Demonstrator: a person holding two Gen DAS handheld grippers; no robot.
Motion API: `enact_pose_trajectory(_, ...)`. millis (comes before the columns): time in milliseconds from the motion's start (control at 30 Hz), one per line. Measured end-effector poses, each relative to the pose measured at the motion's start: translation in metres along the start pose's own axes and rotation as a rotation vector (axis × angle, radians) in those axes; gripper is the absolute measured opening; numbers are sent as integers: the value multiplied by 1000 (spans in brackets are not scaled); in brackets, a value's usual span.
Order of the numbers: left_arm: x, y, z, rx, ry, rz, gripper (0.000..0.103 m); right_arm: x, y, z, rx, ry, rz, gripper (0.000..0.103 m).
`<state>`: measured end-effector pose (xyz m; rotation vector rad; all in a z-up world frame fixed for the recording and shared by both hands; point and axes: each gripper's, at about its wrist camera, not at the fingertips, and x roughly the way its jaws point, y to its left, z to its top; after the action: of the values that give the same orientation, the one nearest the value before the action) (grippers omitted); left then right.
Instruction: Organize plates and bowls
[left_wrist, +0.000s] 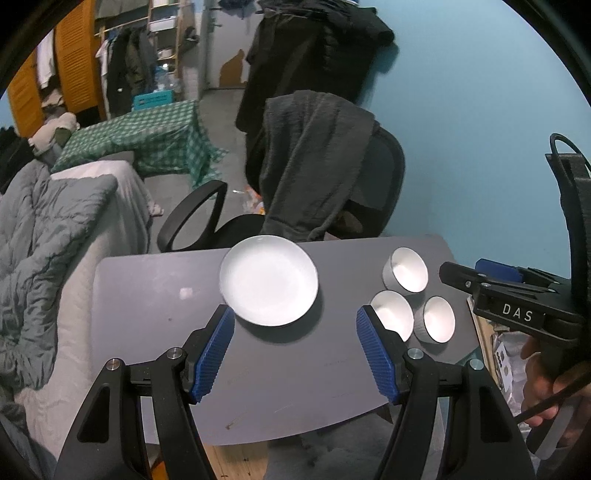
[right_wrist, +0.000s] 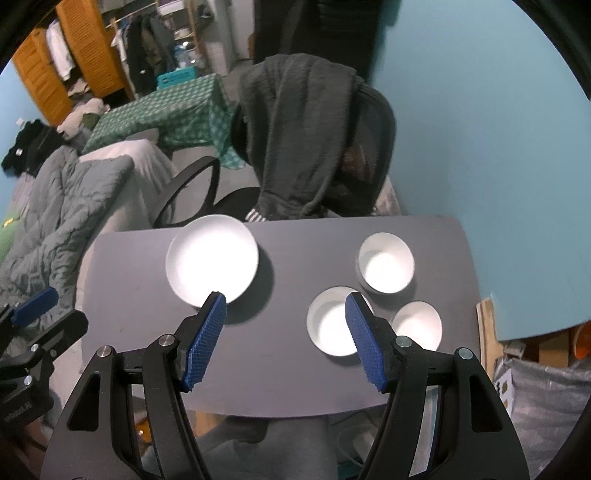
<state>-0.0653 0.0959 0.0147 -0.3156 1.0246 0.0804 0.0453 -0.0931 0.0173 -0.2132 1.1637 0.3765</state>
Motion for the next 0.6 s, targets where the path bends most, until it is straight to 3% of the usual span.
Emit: enact_pose_trajectory(600, 40, -86, 26, 190, 64, -119, 70, -8, -89, -11, 196, 6, -94, 66)
